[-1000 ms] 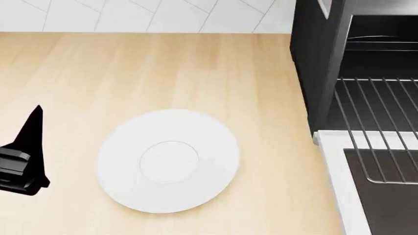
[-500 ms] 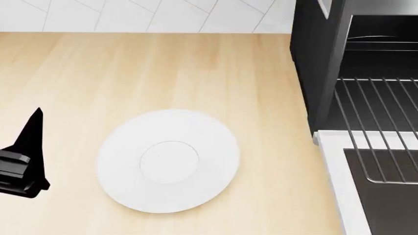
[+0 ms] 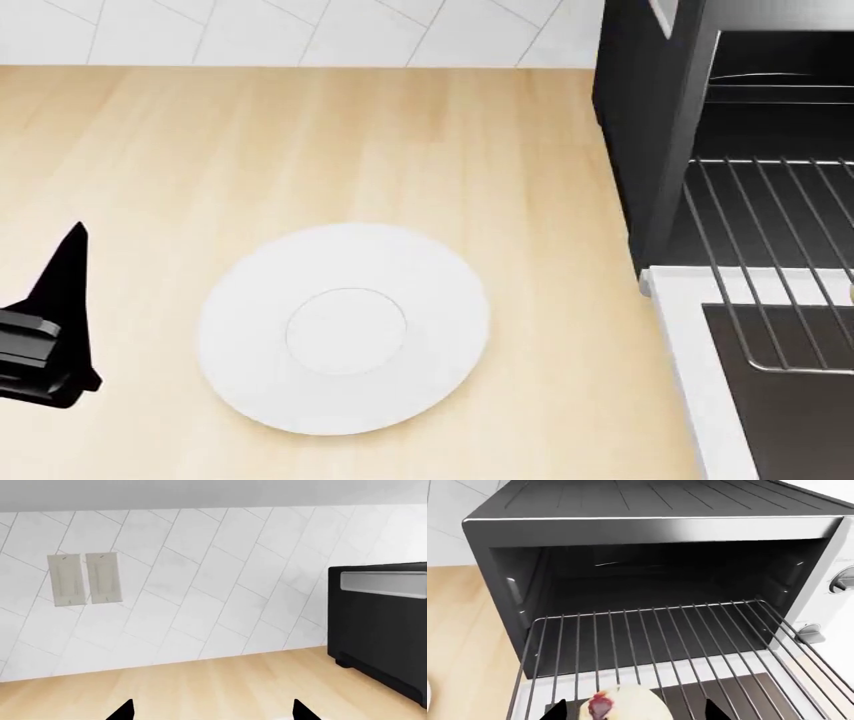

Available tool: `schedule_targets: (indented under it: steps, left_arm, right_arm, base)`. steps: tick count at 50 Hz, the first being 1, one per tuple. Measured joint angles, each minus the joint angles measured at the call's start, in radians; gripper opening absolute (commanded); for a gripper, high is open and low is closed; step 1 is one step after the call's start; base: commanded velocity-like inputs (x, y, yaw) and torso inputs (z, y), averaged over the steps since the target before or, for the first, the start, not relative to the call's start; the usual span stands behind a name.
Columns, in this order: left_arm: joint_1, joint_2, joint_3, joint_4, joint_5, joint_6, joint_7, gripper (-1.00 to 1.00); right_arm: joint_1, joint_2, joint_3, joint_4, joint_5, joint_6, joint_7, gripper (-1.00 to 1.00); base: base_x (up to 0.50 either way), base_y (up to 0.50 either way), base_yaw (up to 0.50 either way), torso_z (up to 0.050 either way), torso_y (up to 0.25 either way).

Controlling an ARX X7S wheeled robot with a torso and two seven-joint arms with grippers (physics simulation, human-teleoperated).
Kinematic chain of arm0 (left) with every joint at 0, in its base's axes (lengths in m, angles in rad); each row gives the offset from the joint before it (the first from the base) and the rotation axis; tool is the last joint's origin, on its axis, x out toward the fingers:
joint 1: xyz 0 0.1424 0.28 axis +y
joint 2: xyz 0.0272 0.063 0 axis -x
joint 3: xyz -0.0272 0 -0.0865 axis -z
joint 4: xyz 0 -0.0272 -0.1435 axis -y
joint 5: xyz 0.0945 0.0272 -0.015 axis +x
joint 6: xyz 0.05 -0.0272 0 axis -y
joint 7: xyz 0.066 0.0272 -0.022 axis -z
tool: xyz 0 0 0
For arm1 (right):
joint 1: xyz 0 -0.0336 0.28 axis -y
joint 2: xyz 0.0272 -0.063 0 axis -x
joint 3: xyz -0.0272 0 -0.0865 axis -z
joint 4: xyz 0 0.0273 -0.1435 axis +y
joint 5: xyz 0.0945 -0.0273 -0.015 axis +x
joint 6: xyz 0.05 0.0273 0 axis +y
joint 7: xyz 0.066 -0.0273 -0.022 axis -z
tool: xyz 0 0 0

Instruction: Place the scone on the rack of the toaster oven.

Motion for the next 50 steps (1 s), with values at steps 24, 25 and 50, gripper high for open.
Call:
schedule_targets:
  steps: [24,25,50]
  left_arm:
    - [-0.014,0.000,0.015,-0.004,-0.008,-0.004,-0.006,1.00]
    - [-0.016,0.001,0.016,-0.004,-0.008,-0.005,-0.006,1.00]
    - [-0.026,0.000,0.024,-0.003,-0.015,-0.003,-0.014,1.00]
  right_arm:
    - [0.333,0.042,-0.145,-0.251,0.345,-0.027,0.289,1.00]
    - [0.346,0.043,-0.152,-0.268,0.362,-0.035,0.304,1.00]
    - [0.474,0.031,-0.253,-0.612,0.626,-0.241,0.542,1.00]
  base:
    - [0.00,0.00,0.00,0.000,0.000]
    - [0.00,0.00,0.00,0.000,0.000]
    - [0.00,0.00,0.00,0.000,0.000]
